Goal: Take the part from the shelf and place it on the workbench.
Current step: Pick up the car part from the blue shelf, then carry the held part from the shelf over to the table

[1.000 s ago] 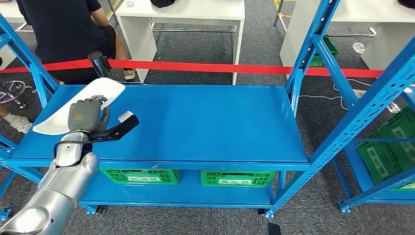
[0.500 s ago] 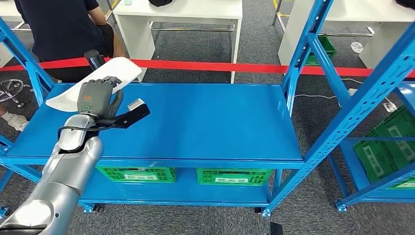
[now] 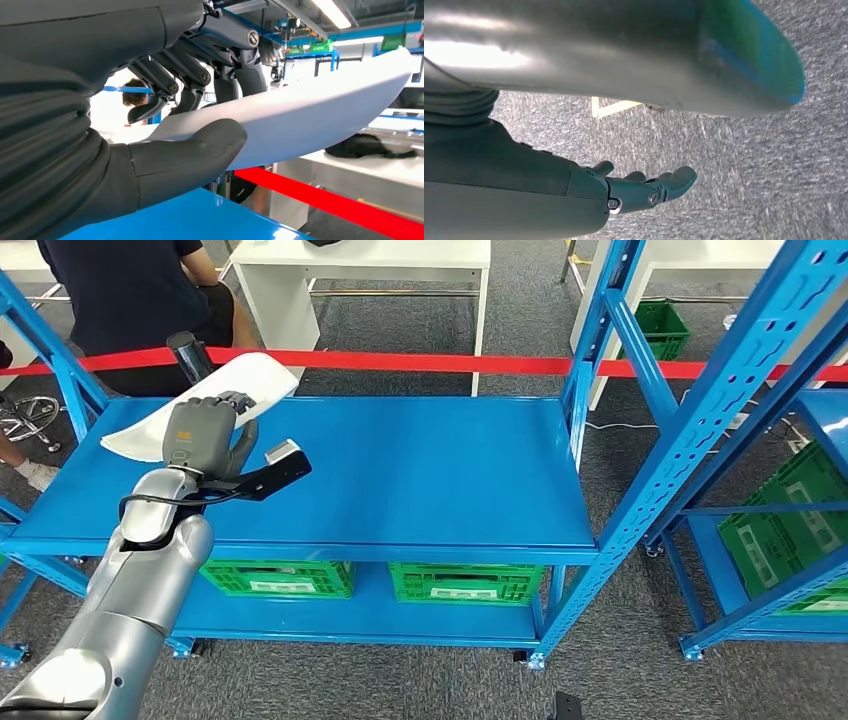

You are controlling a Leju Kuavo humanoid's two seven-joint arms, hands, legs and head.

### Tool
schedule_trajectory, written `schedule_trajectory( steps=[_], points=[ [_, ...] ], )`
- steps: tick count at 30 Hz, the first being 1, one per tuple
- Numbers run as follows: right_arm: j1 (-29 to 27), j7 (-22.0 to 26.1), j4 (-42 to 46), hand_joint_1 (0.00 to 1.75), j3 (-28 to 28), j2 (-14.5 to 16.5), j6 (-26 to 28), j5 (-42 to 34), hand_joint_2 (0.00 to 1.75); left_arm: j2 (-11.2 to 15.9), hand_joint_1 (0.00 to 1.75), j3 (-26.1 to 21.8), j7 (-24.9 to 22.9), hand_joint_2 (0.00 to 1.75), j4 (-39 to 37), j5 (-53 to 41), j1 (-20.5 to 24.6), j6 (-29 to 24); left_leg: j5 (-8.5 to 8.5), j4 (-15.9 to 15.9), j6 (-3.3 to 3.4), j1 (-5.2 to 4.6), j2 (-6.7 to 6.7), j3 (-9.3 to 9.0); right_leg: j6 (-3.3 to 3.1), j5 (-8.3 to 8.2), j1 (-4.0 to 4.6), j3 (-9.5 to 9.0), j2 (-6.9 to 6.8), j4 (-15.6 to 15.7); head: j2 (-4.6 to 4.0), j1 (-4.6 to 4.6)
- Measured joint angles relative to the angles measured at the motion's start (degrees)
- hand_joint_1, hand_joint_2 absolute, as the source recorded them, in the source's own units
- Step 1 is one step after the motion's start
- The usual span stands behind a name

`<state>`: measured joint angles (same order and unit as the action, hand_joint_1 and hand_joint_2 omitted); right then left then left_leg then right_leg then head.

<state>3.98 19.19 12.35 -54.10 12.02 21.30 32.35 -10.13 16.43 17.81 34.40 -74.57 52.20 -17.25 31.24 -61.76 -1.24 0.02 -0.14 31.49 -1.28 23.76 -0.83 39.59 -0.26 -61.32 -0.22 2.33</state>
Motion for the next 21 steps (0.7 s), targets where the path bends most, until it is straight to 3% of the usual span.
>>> schedule_trajectory(
  steps=[1,4,5,7,9,10,11,12,13,15,16,17,19,20,21],
  points=[
    [0.0,0.0,0.0,0.0,-0.1,0.0,0.1,0.0,0.0,-0.1,1.75,0.0,0.1,1.75,0.1,0.2,0.1,0.1,-0.36,1.9,0.22,-0.28,0.09,-0.98,0.33,-0.41,-0.05,0.08,-0.1,0.1,0.0,-0.01],
    [0.0,0.1,0.0,0.0,-0.3,0.1,0.4,-0.1,0.0,-0.1,1.75,0.2,0.2,1.75,0.2,0.5,0.2,0.5,-1.78,2.9,0.87,-0.58,0.1,-0.68,1.51,-1.54,-0.33,0.1,-0.28,0.9,0.0,-0.14],
    [0.0,0.1,0.0,0.0,-0.4,0.1,0.4,-0.2,0.0,-0.1,1.75,0.3,0.2,1.75,0.2,0.6,0.2,0.6,-2.49,3.2,1.28,-0.48,0.14,-0.44,1.81,-0.92,-0.36,0.39,-0.22,0.5,0.0,-0.11],
    [0.0,0.2,0.0,0.0,-0.6,0.1,0.6,-0.4,0.0,-0.2,1.75,0.6,0.0,1.75,0.1,0.6,0.2,0.6,-4.12,3.7,2.01,-0.21,0.25,0.54,2.18,3.26,-0.38,1.81,-0.01,-3.2,0.0,0.09],
    [0.0,0.3,0.0,0.0,-0.7,0.0,0.6,-0.6,0.0,-0.2,1.75,1.0,-0.2,1.75,0.0,0.5,0.1,0.6,-5.4,3.7,2.36,-0.26,0.22,2.22,2.43,8.46,-0.3,3.6,0.12,-10.1,0.0,0.31],
    [0.0,0.4,0.0,0.0,-0.7,-0.1,0.6,-0.6,0.0,-0.2,1.75,1.1,-0.3,1.75,-0.1,0.4,0.0,0.6,-5.96,3.5,2.36,-0.29,0.22,3.09,2.54,9.64,-0.3,3.92,0.15,-12.9,0.0,0.37],
    [0.0,0.5,0.0,0.0,-0.7,-0.2,0.6,-0.6,0.0,-0.2,1.75,1.2,-0.4,1.75,-0.3,0.4,-0.1,0.5,-6.5,3.4,2.31,-0.31,0.22,3.98,2.61,9.61,-0.29,3.41,0.16,-14.1,0.0,0.37],
    [0.0,0.5,0.0,0.0,-0.7,-0.2,0.6,-0.7,0.0,-0.2,1.75,1.3,-0.4,1.75,-0.4,0.3,-0.2,0.5,-7.0,3.1,2.21,-0.29,0.23,4.87,2.65,8.66,-0.29,1.94,0.16,-13.3,0.0,0.38],
    [0.0,0.6,0.0,0.0,-0.8,-0.3,0.7,-0.7,0.0,-0.2,1.75,1.4,-0.4,1.75,-0.5,0.4,-0.2,0.5,-7.45,2.8,2.05,-0.25,0.21,5.72,2.62,7.4,-0.3,-0.53,0.16,-10.5,0.0,0.38],
    [0.1,0.8,0.0,0.0,-0.8,-0.4,0.8,-0.7,0.0,-0.2,1.75,1.6,-0.3,1.75,-0.7,0.6,-0.1,0.4,-8.18,2.1,1.55,-0.27,0.17,7.01,2.26,6.84,-0.18,-5.74,0.27,-3.4,0.0,0.39],
    [0.1,0.9,0.0,0.0,-0.9,-0.4,1.0,-0.7,0.0,-0.2,1.75,1.7,-0.3,1.75,-0.8,0.7,0.0,0.3,-8.49,1.9,1.23,-0.31,0.15,7.32,1.95,7.14,-0.06,-7.32,0.35,-1.0,0.0,0.44],
    [0.1,0.9,0.0,0.0,-0.9,-0.4,1.1,-0.7,0.0,-0.3,1.75,1.9,-0.2,1.75,-0.8,0.9,0.1,0.3,-8.85,1.8,0.88,-0.34,0.14,7.46,1.58,7.53,0.08,-7.9,0.43,0.2,0.0,0.48],
    [0.1,1.0,0.0,0.0,-1.0,-0.4,1.6,-0.7,0.0,-0.3,1.75,2.0,-0.1,1.75,-1.0,1.3,0.5,0.2,-9.68,2.0,0.18,-0.32,0.08,7.59,0.74,6.75,0.12,-7.53,0.39,0.6,0.0,0.55],
    [0.1,1.0,0.0,0.0,-1.1,-0.4,1.8,-0.6,0.0,-0.3,1.75,2.0,-0.1,1.75,-1.2,1.5,0.7,0.2,-9.43,1.9,-0.14,-0.27,0.04,7.92,0.31,6.14,0.03,-7.17,0.27,0.7,0.0,0.52],
    [0.2,1.1,0.0,0.0,-1.1,-0.4,1.9,-0.6,0.0,-0.2,1.75,2.0,-0.1,1.75,-1.3,1.7,0.8,0.1,-8.08,1.0,-0.44,-0.2,-0.01,8.44,-0.11,5.43,-0.09,-6.66,0.15,0.9,0.0,0.47]
  ],
)
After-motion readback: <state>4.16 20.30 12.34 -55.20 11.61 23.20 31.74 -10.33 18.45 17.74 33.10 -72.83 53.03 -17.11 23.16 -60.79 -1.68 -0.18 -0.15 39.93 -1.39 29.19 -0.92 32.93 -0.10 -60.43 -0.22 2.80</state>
